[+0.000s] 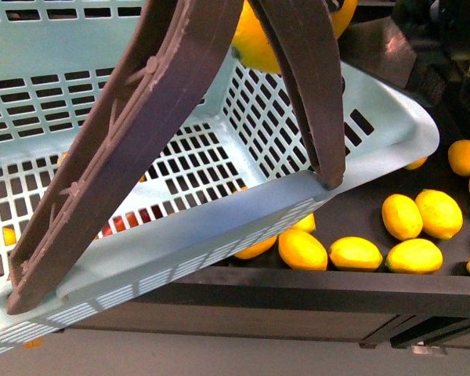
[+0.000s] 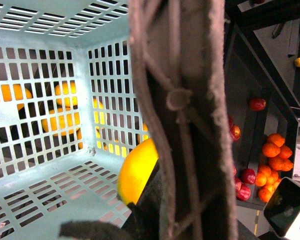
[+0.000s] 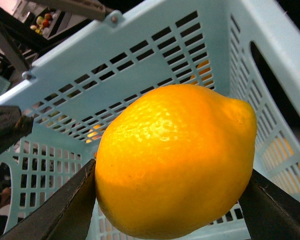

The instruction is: Pick lemon and mango into basket

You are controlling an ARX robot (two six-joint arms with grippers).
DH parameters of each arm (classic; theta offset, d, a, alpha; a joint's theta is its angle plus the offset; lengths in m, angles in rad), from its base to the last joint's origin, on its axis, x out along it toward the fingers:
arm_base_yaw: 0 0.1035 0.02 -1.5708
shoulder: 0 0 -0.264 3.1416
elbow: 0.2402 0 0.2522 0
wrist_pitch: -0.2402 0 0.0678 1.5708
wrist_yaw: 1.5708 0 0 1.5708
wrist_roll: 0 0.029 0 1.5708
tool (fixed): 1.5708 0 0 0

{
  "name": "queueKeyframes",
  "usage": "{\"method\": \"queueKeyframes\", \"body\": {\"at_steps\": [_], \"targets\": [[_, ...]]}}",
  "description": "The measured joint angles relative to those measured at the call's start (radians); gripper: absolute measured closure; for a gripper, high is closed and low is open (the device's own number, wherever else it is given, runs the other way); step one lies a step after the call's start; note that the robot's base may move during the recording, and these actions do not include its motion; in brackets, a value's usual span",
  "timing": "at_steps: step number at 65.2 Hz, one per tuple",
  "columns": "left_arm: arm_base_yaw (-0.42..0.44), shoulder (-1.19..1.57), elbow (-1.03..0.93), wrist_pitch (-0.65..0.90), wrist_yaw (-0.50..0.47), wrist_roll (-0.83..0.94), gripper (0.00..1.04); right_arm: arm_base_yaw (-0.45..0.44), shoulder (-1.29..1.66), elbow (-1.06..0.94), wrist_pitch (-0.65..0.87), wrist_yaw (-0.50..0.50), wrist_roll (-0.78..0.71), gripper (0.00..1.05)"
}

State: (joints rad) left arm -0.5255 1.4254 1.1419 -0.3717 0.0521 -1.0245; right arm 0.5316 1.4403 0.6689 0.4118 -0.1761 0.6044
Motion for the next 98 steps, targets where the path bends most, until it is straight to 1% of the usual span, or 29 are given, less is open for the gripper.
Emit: {"method": "queueKeyframes", "body": {"at_steps": [4,6,15,24,34,41,47,50,51,52,53,54,55,58,60,62,69,79,86,96,97,98], "targets": [[0.000,0.000,0.000,0.000,0.000,0.000,1.00,0.008,0.004,-0.006,0.000,0.000,0.003,0.33],[0.000,0.000,0.000,0.000,0.000,0.000,1.00,0.013,0.006,-0.009,-0.001,0.005,0.007,0.26],[0.000,0.000,0.000,0.000,0.000,0.000,1.00,0.010,0.008,-0.011,0.009,0.009,0.029,0.07],[0.000,0.000,0.000,0.000,0.005,0.005,1.00,-0.027,0.006,-0.011,0.039,0.023,0.061,0.09],[0.000,0.001,0.000,0.000,-0.006,0.000,1.00,-0.110,-0.028,-0.018,0.040,0.043,0.108,0.09],[0.000,0.001,0.000,0.000,-0.007,0.002,1.00,-0.178,-0.094,-0.034,-0.008,0.116,0.092,0.09],[0.000,0.001,0.000,0.000,0.001,0.001,1.00,-0.247,-0.163,-0.050,-0.055,0.237,0.003,0.09],[0.000,0.001,0.000,0.000,0.002,-0.001,1.00,-0.268,-0.179,-0.056,-0.055,0.286,-0.046,0.09],[0.000,0.001,0.000,0.000,0.002,-0.002,1.00,-0.270,-0.179,-0.062,-0.037,0.304,-0.067,0.10],[0.000,0.001,0.000,0.000,0.002,-0.002,1.00,-0.277,-0.182,-0.082,0.024,0.348,-0.114,0.13],[0.000,0.001,0.000,0.000,0.002,-0.002,1.00,-0.280,-0.184,-0.093,0.058,0.364,-0.127,0.15],[0.000,0.001,0.000,0.000,0.001,-0.002,1.00,-0.285,-0.186,-0.119,0.129,0.388,-0.195,0.18],[0.000,0.001,0.000,0.000,0.000,-0.002,1.00,-0.288,-0.188,-0.133,0.162,0.395,-0.209,0.20],[-0.001,0.001,0.000,0.000,-0.002,0.003,1.00,-0.298,-0.197,-0.188,0.272,0.394,-0.323,0.27],[-0.001,0.001,0.000,0.000,-0.001,0.005,1.00,-0.309,-0.214,-0.239,0.345,0.390,-0.409,0.34],[-0.001,0.001,0.000,0.000,0.000,0.003,1.00,-0.318,-0.232,-0.269,0.375,0.380,-0.455,0.39],[-0.001,0.001,0.000,0.000,0.000,-0.001,1.00,-0.348,-0.303,-0.344,0.398,0.352,-0.540,0.56],[-0.001,0.001,0.000,0.000,-0.002,0.003,1.00,-0.385,-0.384,-0.429,0.396,0.315,-0.579,0.81],[-0.001,0.001,0.000,0.000,0.000,0.002,1.00,-0.415,-0.465,-0.489,0.375,0.289,-0.592,1.03],[-0.001,0.001,0.000,0.000,-0.002,0.003,1.00,-0.445,-0.573,-0.550,0.325,0.257,-0.598,1.03],[-0.001,0.001,0.000,0.000,-0.002,0.003,1.00,-0.450,-0.579,-0.553,0.321,0.251,-0.598,1.03],[-0.001,0.001,0.000,0.000,-0.002,0.003,1.00,-0.465,-0.593,-0.559,0.312,0.224,-0.598,1.03]]}}
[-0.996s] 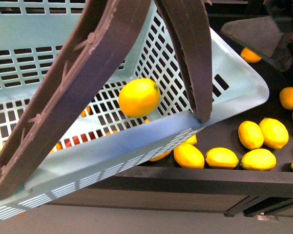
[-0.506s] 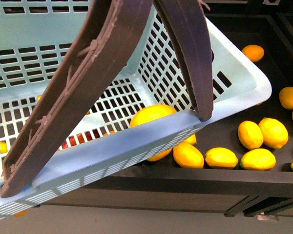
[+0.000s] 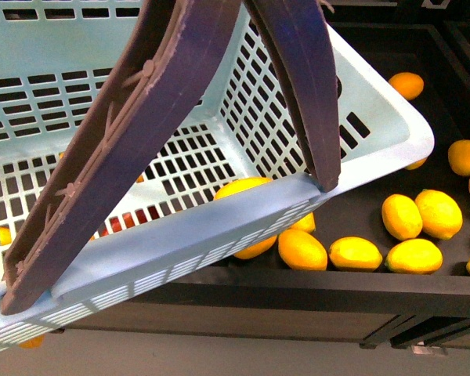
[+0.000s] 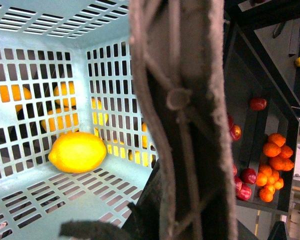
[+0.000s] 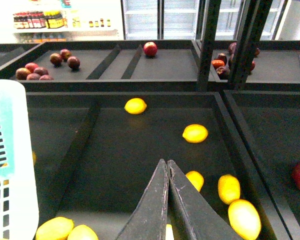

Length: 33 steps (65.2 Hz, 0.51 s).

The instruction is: Pick lemon and mango into basket

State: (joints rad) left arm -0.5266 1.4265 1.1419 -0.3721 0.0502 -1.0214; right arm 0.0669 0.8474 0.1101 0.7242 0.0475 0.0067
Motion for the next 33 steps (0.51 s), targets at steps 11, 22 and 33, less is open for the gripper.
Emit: {"method": "queueKeyframes", "body": {"at_steps": [11,22,33], "targets": [[0.000,0.000,0.000,0.000,0.001,-0.001,1.00,-0.062,-0.100,-0.037,-0.062,-0.042,-0.001,1.03],[0.000,0.000,0.000,0.000,0.002,-0.001,1.00,-0.063,-0.144,-0.048,-0.084,-0.045,-0.003,0.81],[0.000,0.000,0.000,0.000,0.000,0.000,1.00,-0.064,-0.145,-0.049,-0.084,-0.045,-0.002,0.40]]}}
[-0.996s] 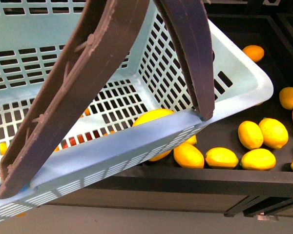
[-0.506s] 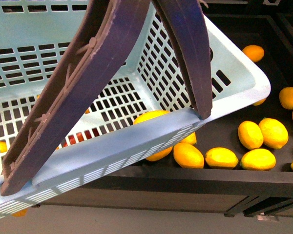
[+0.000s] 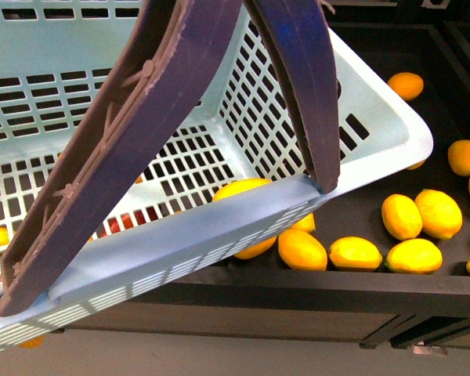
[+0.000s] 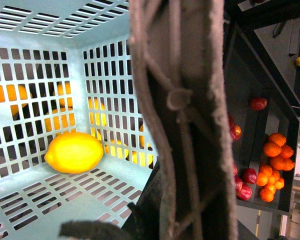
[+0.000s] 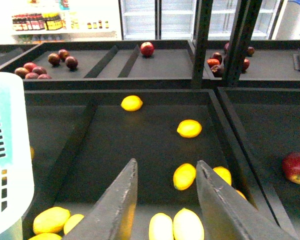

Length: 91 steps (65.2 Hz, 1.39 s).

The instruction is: Pick lemon and mango into basket

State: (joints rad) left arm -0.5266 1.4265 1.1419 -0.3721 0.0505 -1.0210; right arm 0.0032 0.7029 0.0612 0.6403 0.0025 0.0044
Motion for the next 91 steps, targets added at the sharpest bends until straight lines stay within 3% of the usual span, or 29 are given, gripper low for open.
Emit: {"method": "queueKeyframes", "body": {"at_steps": [11,91], "targets": [[-0.002,0.000,0.000,0.000,0.001,-0.001,1.00,0.000,-0.001,0.000,0.000,0.001,0.000,0.07],[0.016,0.000,0.002,0.002,-0.019,0.000,1.00,-0.002,-0.004,-0.008,-0.002,-0.011,-0.001,0.09]]}}
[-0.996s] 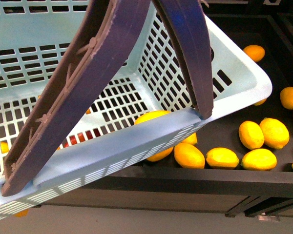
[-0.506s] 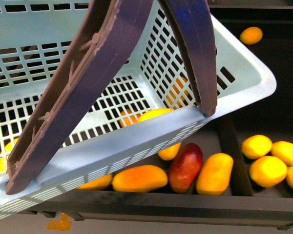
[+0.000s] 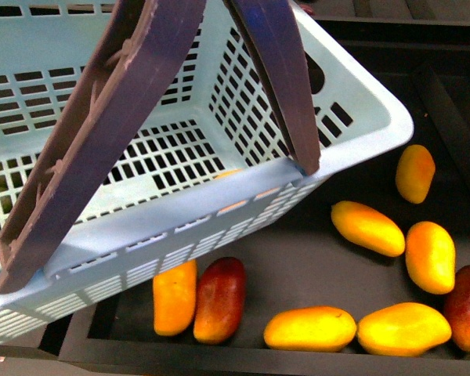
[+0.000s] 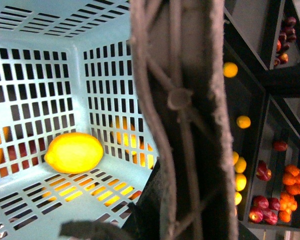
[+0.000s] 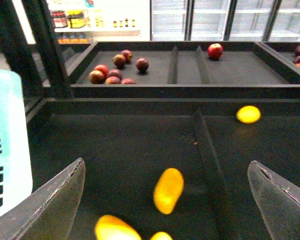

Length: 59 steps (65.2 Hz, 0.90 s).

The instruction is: Pick lemon and mango into basket

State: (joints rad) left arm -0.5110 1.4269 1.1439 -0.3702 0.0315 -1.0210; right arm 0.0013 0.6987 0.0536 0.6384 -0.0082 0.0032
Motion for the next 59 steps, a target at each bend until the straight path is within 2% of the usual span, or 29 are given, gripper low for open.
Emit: {"method": "queueKeyframes", "body": {"at_steps": [5,6,10,14,17,25,31,38,46,59], "targets": [[-0.003,0.000,0.000,0.000,-0.004,0.014,1.00,0.000,0.002,0.001,-0.004,0.005,0.001,0.09],[-0.003,0.000,0.000,0.000,-0.002,0.014,1.00,0.012,0.013,0.034,-0.109,0.064,0.051,0.09],[-0.004,0.000,0.000,0.000,0.007,0.007,1.00,0.004,0.059,0.161,-0.425,0.154,0.177,0.09],[-0.010,0.000,0.000,0.000,0.017,0.002,1.00,-0.042,0.120,0.252,-0.649,0.139,0.260,0.09],[-0.013,0.000,0.000,0.000,0.020,0.003,1.00,-0.081,0.157,0.272,-0.713,0.103,0.281,0.09],[-0.014,0.000,0.000,0.000,0.026,-0.003,1.00,-0.200,0.318,0.290,-0.608,-0.011,0.246,0.09],[-0.016,0.000,0.000,0.000,0.025,-0.003,1.00,-0.265,0.500,0.329,-0.430,-0.159,0.125,0.09],[-0.016,0.000,0.000,0.000,0.023,-0.003,1.00,-0.288,0.730,0.402,-0.264,-0.242,-0.051,0.09],[-0.015,0.000,0.000,0.000,0.009,0.002,1.00,-0.278,0.981,0.522,-0.257,-0.299,-0.263,0.09],[-0.016,0.000,0.000,0.000,0.022,0.000,1.00,-0.214,1.259,0.708,-0.361,-0.329,-0.536,0.09]]}}
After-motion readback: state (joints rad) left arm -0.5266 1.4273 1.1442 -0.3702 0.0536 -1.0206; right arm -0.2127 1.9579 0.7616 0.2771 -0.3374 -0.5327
